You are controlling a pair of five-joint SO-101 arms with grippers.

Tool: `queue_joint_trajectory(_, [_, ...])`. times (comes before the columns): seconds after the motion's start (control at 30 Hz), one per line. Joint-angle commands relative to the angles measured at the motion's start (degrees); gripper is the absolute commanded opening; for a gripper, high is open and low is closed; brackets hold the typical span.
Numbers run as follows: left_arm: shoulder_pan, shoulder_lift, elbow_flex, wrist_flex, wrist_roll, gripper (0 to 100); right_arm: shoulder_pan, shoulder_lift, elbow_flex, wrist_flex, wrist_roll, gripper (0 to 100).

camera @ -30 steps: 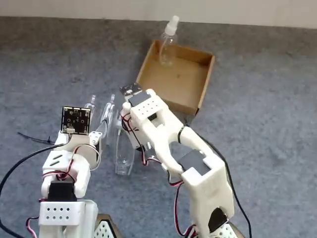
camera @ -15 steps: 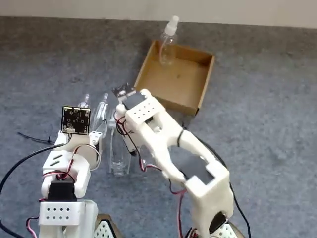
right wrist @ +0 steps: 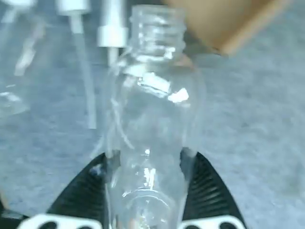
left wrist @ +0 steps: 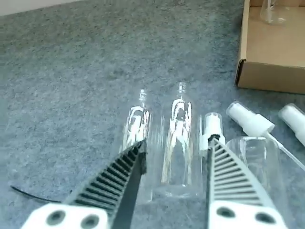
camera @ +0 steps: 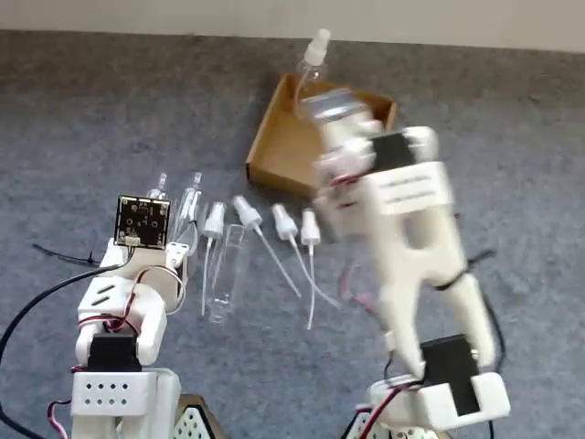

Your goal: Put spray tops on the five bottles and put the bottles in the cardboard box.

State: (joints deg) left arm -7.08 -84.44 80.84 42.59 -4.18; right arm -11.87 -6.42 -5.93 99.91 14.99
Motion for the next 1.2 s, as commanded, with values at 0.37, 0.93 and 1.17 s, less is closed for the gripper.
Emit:
queue_joint_trajectory(0.37, [5.6, 27.1, -26.9, 9.8, -0.6, 20, 26.3, 18.7, -0.3, -11.1, 17.2, 0.8])
queue_joint_trajectory(0.93, [25.2, 88.2, -72.8, 20.0, 17.7, 20, 26.6, 23.1, 14.2, -30.9, 20.4, 1.4])
queue_joint_trajectory(1.17, [25.8, 93.1, -72.7, 14.5, 25.6, 20, 26.4, 23.3, 14.6, -31.1, 20.5, 1.4])
